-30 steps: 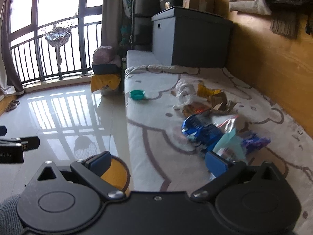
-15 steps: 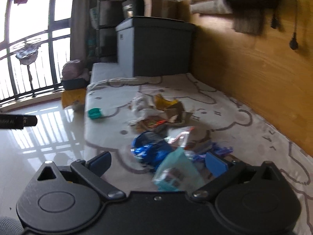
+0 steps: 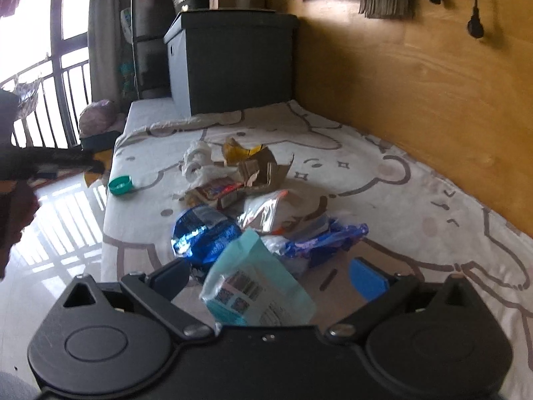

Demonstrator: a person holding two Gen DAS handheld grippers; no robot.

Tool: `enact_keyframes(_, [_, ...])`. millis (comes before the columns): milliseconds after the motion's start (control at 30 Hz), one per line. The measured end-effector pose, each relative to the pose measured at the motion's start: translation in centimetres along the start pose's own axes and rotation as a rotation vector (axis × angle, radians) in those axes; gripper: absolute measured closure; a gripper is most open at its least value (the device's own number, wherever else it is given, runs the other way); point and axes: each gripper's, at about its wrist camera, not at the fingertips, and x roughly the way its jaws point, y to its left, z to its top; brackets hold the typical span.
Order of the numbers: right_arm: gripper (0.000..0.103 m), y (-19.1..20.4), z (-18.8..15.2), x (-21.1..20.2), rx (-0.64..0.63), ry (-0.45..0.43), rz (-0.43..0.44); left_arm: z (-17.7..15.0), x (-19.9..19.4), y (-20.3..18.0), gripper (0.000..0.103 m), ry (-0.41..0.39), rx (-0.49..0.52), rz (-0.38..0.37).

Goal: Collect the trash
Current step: 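Grasp the teal bottle cap with the left tool while the right tool grasps the light-blue snack bag, then carry the teal cap and light-blue bag with both tools toward the yellow bin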

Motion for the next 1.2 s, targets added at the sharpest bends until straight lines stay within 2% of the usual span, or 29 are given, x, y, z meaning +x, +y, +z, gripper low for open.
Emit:
enact_keyframes(167, [0.0, 0.1, -1.3, 0.8, -0.017, 0.047, 0.029, 0.4, 4.0, 0.2, 0.0, 0.013, -0.054, -0.016])
enact_keyframes(333, [0.0, 0.7, -2.5, 1.9, -0.06, 0.093, 0.015, 0.1, 6.3, 0.1, 0.001, 0.0, -0.054, -0.005])
enact_keyframes(500, [0.001, 1.1, -2.8, 2.6, -0.071, 0.118, 0.017, 0.1, 8.1, 0.2, 0.014, 0.002, -0.016, -0.026])
enact_keyframes(633, [0.011, 1.1, -2.4, 3.1, -0.063, 0.126, 0.034, 0.4, 9.2, 0.5, 0.027, 0.004, -0.005, -0.021])
enact_keyframes(800, [0.018, 1.1, -2.0, 3.6, -0.052, 0.132, 0.053, 0.6, 10.5, 0.5, 0.028, 0.025, 0.034, 0.01])
enact_keyframes(900, [0.026, 1.0, -1.9, 4.0, -0.038, 0.151, 0.061, 0.8, 11.3, 0.6, 0.036, 0.051, 0.036, 0.018])
enact_keyframes(1033, [0.03, 0.9, -1.8, 4.4, -0.028, 0.163, 0.057, 0.9, 12.2, 0.6, 0.047, 0.095, 0.032, 0.019])
enact_keyframes(1200, [0.036, 0.6, -1.8, 4.7, -0.023, 0.176, 0.055, 1.1, 12.6, 0.3, 0.053, 0.111, 0.046, 0.032])
